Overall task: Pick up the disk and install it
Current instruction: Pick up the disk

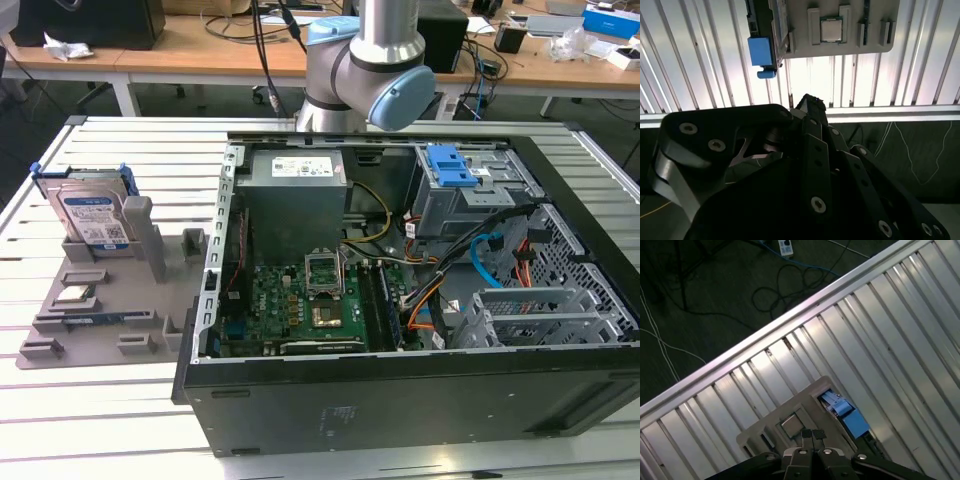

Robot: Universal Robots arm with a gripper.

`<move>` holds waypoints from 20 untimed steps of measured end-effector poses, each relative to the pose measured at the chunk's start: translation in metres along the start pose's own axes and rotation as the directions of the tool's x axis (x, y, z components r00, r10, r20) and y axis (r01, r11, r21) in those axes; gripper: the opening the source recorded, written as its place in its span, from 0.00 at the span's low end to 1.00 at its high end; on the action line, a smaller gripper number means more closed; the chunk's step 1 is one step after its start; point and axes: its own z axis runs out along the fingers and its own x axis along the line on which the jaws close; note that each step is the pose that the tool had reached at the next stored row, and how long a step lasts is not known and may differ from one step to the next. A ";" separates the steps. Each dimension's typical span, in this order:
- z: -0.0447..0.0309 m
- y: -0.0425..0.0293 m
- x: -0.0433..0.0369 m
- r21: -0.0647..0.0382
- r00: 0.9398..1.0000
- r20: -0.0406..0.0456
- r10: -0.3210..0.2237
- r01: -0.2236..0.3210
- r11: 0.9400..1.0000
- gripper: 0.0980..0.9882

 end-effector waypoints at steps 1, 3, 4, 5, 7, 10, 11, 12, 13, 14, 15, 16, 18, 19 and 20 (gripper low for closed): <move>0.0000 0.0000 0.0000 0.000 1.000 -0.001 -0.013 0.013 1.000 0.01; 0.0000 0.0000 0.0000 -0.001 1.000 -0.001 -0.029 0.029 1.000 0.01; 0.0000 0.0000 0.0000 -0.001 0.999 -0.002 -0.039 0.039 0.999 0.01; 0.0000 0.0000 0.0000 -0.001 0.999 -0.002 -0.047 0.047 0.999 0.01; 0.0000 0.0000 0.0000 -0.002 0.998 -0.003 -0.066 0.066 0.998 0.01; 0.0000 0.0000 0.0000 -0.002 0.995 -0.004 -0.097 0.097 0.995 0.01; 0.0000 0.0000 0.0000 -0.003 0.994 -0.004 -0.105 0.105 0.994 0.01; 0.0000 -0.0001 0.0000 -0.003 0.994 -0.005 -0.113 0.113 0.994 0.01; 0.0000 0.0000 0.0000 -0.003 0.993 -0.005 -0.122 0.122 0.993 0.01; 0.0000 0.0000 0.0000 -0.003 0.992 -0.006 -0.129 0.129 0.992 0.01; 0.0000 0.0000 0.0000 -0.004 0.991 -0.006 -0.136 0.136 0.991 0.01; 0.0000 0.0000 0.0000 -0.004 0.990 -0.006 -0.144 0.144 0.990 0.01; 0.0001 0.0000 0.0000 -0.004 0.987 -0.007 -0.163 0.163 0.987 0.01; 0.0000 0.0000 0.0000 -0.005 0.984 -0.007 -0.175 0.175 0.985 0.01; 0.0000 0.0000 0.0000 -0.005 0.982 -0.008 -0.187 0.187 0.982 0.01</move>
